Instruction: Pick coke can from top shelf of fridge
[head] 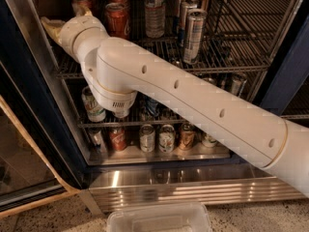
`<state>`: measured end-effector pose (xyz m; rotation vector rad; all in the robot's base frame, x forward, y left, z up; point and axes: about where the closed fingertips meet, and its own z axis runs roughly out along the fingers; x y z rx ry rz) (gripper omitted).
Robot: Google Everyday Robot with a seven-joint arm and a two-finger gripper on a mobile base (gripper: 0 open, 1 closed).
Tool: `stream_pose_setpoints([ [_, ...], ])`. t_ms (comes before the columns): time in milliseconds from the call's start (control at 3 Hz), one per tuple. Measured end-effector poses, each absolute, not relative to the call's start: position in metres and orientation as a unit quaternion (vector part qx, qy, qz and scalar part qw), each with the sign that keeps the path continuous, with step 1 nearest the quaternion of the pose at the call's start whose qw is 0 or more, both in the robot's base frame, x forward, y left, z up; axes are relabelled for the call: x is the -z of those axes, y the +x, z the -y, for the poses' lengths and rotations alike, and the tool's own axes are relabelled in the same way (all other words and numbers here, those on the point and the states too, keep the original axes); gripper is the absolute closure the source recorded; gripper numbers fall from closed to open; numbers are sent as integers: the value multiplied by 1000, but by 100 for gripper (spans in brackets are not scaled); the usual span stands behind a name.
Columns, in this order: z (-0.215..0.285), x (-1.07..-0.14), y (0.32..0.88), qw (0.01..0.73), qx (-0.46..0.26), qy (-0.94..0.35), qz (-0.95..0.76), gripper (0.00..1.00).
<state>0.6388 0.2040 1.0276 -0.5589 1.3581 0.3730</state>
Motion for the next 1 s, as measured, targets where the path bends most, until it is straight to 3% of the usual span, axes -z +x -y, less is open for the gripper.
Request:
stream_pose_setpoints([
  [1000, -202, -1022, 666, 724, -148, -234, -632, 40],
])
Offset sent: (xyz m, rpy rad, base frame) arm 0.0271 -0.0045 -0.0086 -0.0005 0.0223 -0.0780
